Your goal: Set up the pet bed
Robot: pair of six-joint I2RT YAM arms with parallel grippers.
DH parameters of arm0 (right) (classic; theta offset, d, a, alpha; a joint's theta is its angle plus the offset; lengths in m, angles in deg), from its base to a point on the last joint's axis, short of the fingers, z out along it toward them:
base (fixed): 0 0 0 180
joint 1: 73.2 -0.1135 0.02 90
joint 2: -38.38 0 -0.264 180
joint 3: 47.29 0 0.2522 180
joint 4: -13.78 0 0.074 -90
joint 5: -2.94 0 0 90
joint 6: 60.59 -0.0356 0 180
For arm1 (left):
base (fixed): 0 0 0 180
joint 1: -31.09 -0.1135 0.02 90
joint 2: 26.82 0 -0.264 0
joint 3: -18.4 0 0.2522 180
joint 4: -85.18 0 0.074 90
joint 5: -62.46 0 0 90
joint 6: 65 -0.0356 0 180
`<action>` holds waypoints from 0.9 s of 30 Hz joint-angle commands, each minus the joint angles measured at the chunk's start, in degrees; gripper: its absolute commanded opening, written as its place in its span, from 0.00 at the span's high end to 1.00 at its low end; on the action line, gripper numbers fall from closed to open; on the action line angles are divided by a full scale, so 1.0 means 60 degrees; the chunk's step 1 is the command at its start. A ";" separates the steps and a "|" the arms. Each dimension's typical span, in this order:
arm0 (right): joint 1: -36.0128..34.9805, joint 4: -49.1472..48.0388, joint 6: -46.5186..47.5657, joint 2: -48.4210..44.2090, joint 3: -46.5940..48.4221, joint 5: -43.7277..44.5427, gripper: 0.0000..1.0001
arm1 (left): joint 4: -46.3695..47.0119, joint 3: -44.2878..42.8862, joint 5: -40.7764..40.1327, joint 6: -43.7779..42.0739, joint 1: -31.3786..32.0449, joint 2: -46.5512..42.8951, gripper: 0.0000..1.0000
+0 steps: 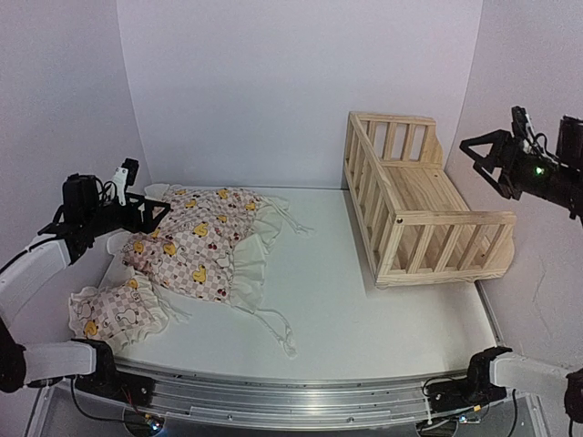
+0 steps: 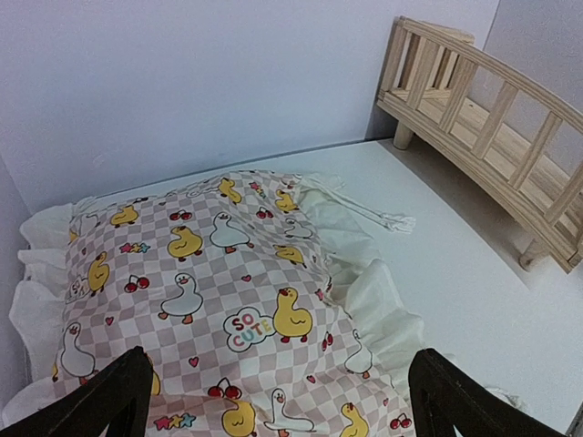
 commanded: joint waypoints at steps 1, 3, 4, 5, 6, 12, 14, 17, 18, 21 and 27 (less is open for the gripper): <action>0.0037 0.0960 -0.0426 0.1406 0.0853 0.1086 0.31 | -0.2218 -0.1487 0.1127 -0.1747 0.0062 0.0869 0.00; 0.0030 0.1083 -0.0757 0.1799 0.0791 0.1299 0.34 | -0.2944 -0.2061 0.1131 -0.2198 0.0117 0.1292 0.00; 0.0021 0.1102 -0.0851 0.1984 0.0708 0.1349 0.34 | -0.3298 -0.2323 0.1163 -0.2464 0.0181 0.1609 0.00; -0.0010 0.1096 -0.0920 0.2112 0.0632 0.1417 0.35 | -0.3663 -0.2621 0.1173 -0.2763 0.0234 0.1891 0.01; -0.0190 0.1092 -0.0923 0.2237 0.0617 0.1639 0.35 | -0.3962 -0.2913 0.1073 -0.2983 0.0326 0.2160 0.00; -0.2746 0.1717 0.0081 0.4180 0.2215 0.4306 0.32 | -0.4463 -0.4173 0.0796 -0.3635 0.1067 0.3689 0.00; -0.3086 0.2407 0.0431 0.5199 0.3235 0.4856 0.30 | -0.4650 -0.4713 0.0917 -0.3832 0.1364 0.4205 0.00; -0.3208 0.2777 0.0850 0.6046 0.3880 0.5587 0.29 | -0.4951 -0.5526 0.1101 -0.4130 0.1598 0.4888 0.00; -0.3217 0.2794 0.1003 0.6253 0.3955 0.5688 0.29 | -0.4992 -0.5784 0.1182 -0.4239 0.1622 0.5070 0.00; -0.3225 0.2897 0.1212 0.6983 0.4183 0.5395 0.28 | -0.5029 -0.6182 0.1304 -0.4356 0.1625 0.5548 0.00; -0.3480 0.2980 0.1383 0.8132 0.5100 0.4846 0.28 | -0.4876 -0.6713 0.1495 -0.4087 0.1638 0.6344 0.00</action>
